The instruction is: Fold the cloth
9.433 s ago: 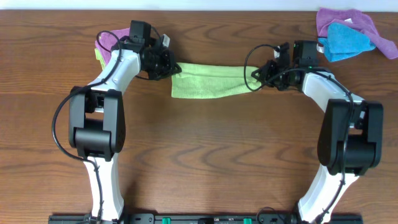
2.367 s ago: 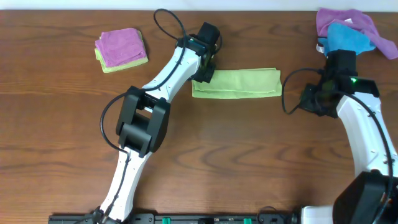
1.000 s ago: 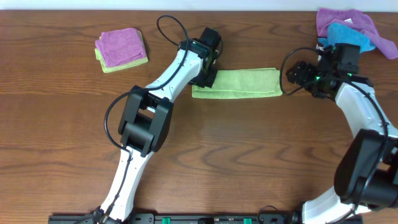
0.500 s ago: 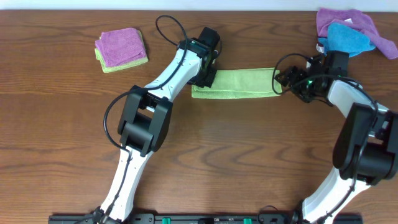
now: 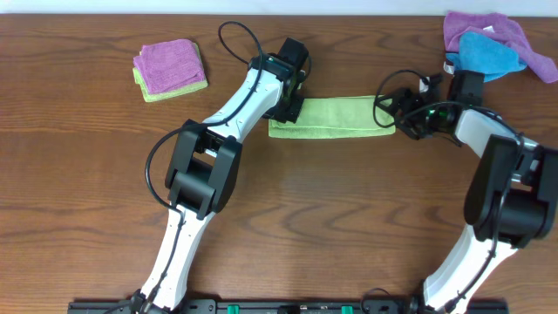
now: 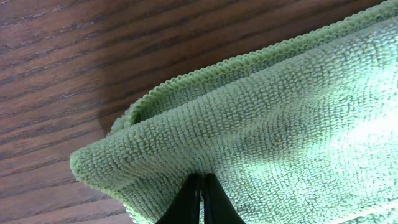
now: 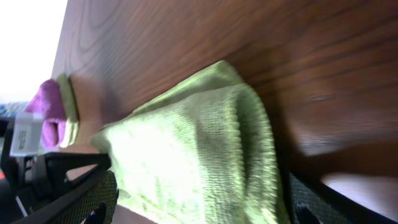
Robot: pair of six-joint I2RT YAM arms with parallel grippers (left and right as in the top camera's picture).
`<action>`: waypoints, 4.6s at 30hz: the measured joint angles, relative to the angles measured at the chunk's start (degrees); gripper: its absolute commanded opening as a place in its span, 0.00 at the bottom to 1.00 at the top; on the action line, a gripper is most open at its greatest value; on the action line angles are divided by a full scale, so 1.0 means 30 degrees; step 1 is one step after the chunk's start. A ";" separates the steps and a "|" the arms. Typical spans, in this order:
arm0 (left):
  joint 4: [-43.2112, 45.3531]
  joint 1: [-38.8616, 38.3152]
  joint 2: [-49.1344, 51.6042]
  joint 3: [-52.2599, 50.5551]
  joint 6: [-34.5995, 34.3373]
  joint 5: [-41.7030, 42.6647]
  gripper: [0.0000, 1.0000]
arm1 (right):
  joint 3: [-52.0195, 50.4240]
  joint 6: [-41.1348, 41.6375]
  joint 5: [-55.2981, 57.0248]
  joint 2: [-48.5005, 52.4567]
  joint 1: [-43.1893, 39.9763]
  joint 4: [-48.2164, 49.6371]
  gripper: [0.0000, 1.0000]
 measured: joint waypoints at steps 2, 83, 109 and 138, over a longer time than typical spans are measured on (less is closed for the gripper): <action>0.0015 0.0000 0.0000 0.0000 0.0000 0.0000 0.06 | 0.0000 0.0015 -0.0240 0.0007 0.0277 -0.0058 0.86; 0.0204 0.0087 -0.0036 -0.0087 -0.0495 0.0255 0.05 | 0.7308 -0.2492 0.2310 0.1129 0.7643 -0.8408 0.01; 0.0095 0.1909 -0.1180 -0.0590 -0.0794 0.0809 0.06 | 0.7308 -0.1588 0.3089 0.1129 0.8284 -0.7832 0.01; -0.1625 0.7067 -0.5960 -0.0590 -0.0860 0.1734 0.06 | 0.7308 -0.0561 0.3169 0.1129 0.9996 -0.5625 0.01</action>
